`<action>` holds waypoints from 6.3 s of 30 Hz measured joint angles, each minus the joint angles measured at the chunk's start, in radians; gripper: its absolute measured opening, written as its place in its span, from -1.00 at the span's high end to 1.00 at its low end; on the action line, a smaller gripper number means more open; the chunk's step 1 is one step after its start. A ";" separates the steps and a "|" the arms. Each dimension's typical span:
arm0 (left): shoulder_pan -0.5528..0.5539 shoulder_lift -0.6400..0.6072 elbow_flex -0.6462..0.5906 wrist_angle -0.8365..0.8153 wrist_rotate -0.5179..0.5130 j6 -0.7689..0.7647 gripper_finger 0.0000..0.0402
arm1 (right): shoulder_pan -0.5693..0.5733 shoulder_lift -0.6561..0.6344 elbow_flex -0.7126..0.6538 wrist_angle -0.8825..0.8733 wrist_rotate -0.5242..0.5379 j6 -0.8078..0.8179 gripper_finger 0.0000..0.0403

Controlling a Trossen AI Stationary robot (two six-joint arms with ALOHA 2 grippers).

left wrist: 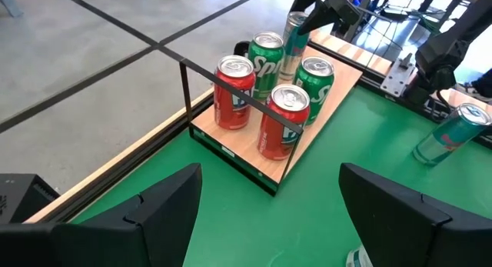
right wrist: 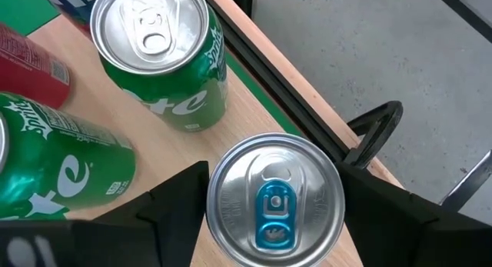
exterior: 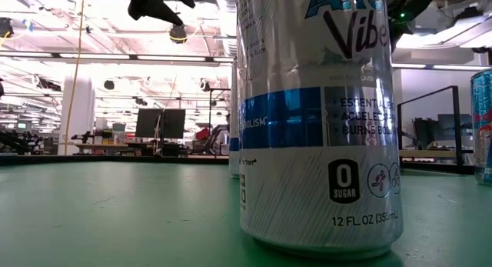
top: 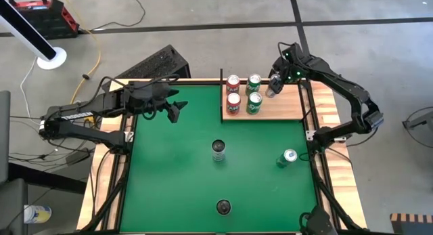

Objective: Place canned beverage on shelf
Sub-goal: Put the top white soda can on the shelf

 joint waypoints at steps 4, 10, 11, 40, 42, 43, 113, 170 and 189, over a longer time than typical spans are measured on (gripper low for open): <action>0.000 0.000 0.000 0.000 0.000 0.000 -0.45 | 0.000 0.000 0.000 0.004 0.001 -0.003 -0.50; 0.000 0.000 0.000 0.000 0.000 0.000 -0.45 | 0.000 0.000 0.000 0.007 0.001 -0.012 -0.50; 0.000 0.000 0.000 0.000 0.001 0.000 -0.45 | 0.000 0.000 0.000 0.007 0.001 -0.016 -0.50; -0.068 0.117 0.000 0.078 0.290 0.138 -0.45 | 0.563 -0.001 0.393 -0.259 -0.078 0.218 -0.50; -0.088 0.156 0.000 0.099 0.353 0.176 -0.45 | 0.660 0.000 0.402 -0.254 -0.074 0.279 -0.50; -0.099 0.176 0.000 0.109 0.382 0.198 -0.45 | 0.706 0.000 0.403 -0.250 -0.057 0.311 -0.50; -0.260 0.602 0.004 0.344 0.209 0.145 -0.23 | 1.272 -0.009 0.402 -0.634 0.324 0.611 -0.50; -0.153 1.135 0.857 0.165 0.219 0.203 -0.90 | 1.322 -0.595 -0.045 -0.325 0.633 0.895 -0.50; -0.157 0.574 0.295 0.031 -0.009 0.162 -0.91 | 1.038 -0.271 0.049 -0.246 0.329 0.664 -0.50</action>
